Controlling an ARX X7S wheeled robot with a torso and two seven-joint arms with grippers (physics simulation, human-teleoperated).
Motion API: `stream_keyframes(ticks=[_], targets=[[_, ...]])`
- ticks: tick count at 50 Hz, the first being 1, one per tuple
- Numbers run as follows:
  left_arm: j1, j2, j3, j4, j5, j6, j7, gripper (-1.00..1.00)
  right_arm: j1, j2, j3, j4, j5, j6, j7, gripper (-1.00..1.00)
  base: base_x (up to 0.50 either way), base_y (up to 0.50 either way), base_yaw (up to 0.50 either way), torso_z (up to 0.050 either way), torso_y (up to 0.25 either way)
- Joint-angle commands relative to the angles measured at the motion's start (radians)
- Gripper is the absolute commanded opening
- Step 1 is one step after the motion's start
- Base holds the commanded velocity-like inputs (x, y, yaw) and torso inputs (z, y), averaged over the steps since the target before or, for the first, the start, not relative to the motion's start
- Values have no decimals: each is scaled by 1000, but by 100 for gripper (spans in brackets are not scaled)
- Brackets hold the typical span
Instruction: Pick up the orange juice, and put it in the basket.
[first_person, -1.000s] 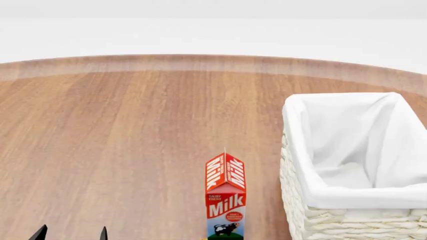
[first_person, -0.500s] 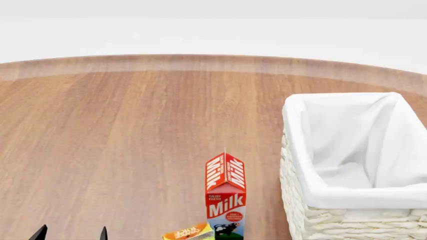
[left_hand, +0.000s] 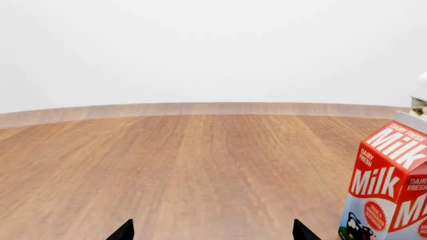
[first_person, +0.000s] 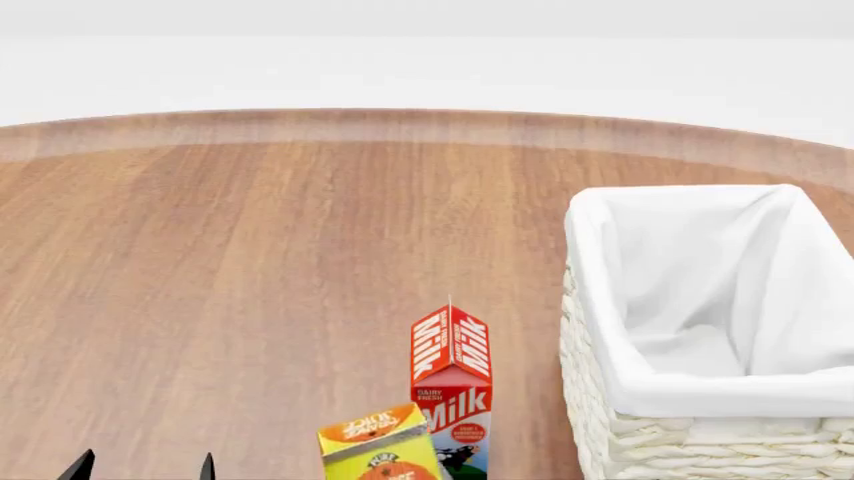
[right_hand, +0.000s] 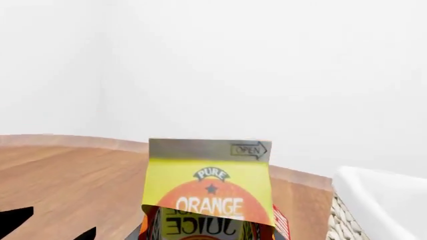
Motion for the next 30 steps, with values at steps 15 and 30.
stream_keyframes(ticks=[15,30], targets=[[-2,-6,8,-1,-6,3,-7,100,47,14,14,-165,-63,138,12,-100,0,0,0,0,1],[-3,-9,13,-1,-9,4,-11,100,83,16,38,-240,-49,212,13,-100,0,0,0,0,0]])
